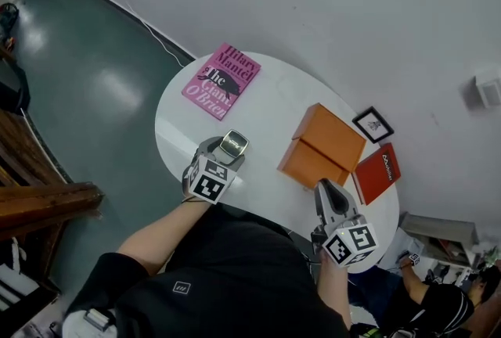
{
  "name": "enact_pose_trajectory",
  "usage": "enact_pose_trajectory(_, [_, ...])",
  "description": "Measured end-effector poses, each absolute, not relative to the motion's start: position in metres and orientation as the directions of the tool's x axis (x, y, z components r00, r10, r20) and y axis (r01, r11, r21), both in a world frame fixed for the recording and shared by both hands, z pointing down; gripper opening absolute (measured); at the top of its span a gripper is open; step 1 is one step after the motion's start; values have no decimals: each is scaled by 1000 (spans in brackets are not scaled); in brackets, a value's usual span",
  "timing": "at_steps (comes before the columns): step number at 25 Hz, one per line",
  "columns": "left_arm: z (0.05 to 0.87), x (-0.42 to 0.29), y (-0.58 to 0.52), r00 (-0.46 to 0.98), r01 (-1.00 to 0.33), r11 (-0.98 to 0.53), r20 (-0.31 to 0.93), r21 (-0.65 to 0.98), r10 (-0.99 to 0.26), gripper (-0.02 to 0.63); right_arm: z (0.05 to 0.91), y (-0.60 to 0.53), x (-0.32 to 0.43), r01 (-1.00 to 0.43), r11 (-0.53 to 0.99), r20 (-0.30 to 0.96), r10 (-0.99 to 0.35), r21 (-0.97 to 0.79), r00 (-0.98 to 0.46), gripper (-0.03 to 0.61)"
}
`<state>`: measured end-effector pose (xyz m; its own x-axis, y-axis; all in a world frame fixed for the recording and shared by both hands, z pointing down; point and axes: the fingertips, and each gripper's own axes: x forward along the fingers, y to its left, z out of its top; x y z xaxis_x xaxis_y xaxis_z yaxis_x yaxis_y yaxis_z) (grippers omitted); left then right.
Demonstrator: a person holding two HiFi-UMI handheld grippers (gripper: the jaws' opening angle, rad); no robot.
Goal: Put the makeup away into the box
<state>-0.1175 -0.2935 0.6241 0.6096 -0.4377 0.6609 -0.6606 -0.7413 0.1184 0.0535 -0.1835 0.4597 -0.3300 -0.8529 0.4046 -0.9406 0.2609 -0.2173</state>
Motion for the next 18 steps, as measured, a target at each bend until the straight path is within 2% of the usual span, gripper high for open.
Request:
enact_pose_trajectory(9, [565, -55, -274, 671, -628, -768, 587, 126, -453, 311, 458, -169, 106, -936, 258, 356, -873, -241, -332, 52])
enact_pose_trajectory(13, [564, -4, -253, 666, -620, -776, 600, 116, -442, 311, 458, -153, 151, -930, 267, 334, -878, -252, -343, 52])
enact_pose_trajectory(18, [573, 55, -227, 649, -620, -776, 633, 117, -422, 311, 473, -119, 226, -920, 209, 329, -888, -333, -320, 52])
